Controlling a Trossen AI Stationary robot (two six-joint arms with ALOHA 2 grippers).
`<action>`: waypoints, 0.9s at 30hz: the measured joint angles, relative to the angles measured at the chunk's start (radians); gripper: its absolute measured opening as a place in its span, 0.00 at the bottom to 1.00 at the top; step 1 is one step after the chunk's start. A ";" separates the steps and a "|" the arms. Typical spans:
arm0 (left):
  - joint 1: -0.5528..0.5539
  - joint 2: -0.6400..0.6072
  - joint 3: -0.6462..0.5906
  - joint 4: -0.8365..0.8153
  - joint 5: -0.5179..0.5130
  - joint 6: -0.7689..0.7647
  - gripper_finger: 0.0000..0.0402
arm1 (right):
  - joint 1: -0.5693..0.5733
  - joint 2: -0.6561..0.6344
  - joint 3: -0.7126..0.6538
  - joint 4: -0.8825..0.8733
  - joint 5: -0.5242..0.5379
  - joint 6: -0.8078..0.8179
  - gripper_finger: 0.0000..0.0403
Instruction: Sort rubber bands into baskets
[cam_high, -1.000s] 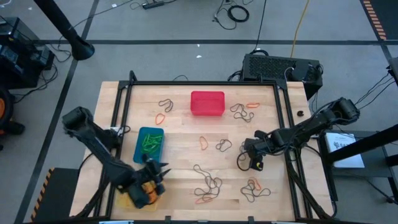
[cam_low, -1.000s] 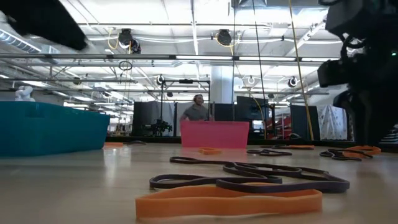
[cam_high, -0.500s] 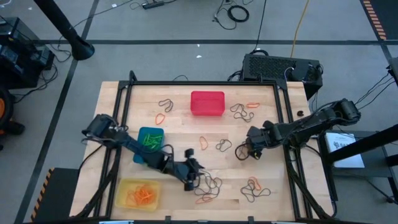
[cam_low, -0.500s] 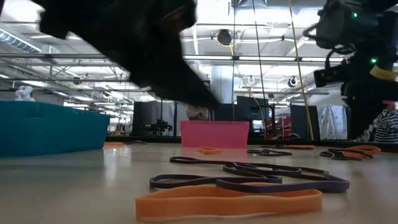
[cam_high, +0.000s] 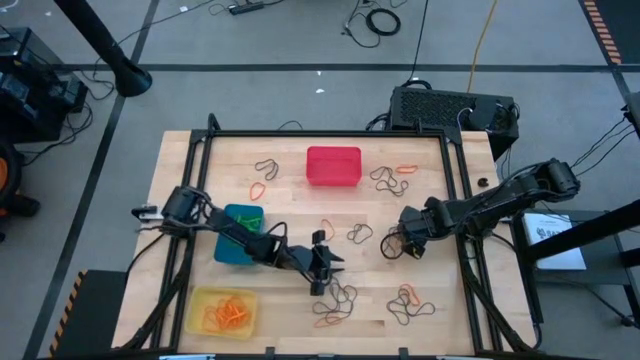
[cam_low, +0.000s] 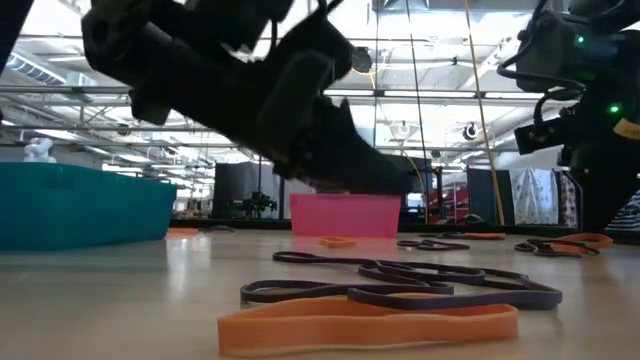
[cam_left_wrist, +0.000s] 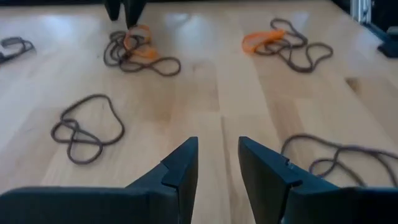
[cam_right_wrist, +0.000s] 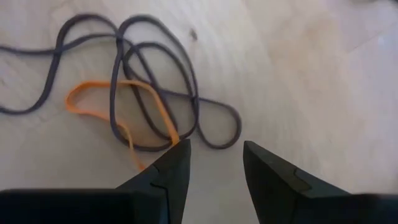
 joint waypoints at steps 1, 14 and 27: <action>0.003 0.004 0.000 0.002 0.004 -0.005 0.31 | 0.000 0.000 0.002 0.000 0.013 0.000 0.35; 0.014 0.015 0.000 0.092 0.004 -0.024 0.31 | 0.030 -0.001 0.005 0.008 -0.114 0.014 0.35; 0.002 0.015 0.001 0.120 0.005 -0.025 0.31 | 0.114 -0.002 0.005 0.256 -0.296 0.006 0.35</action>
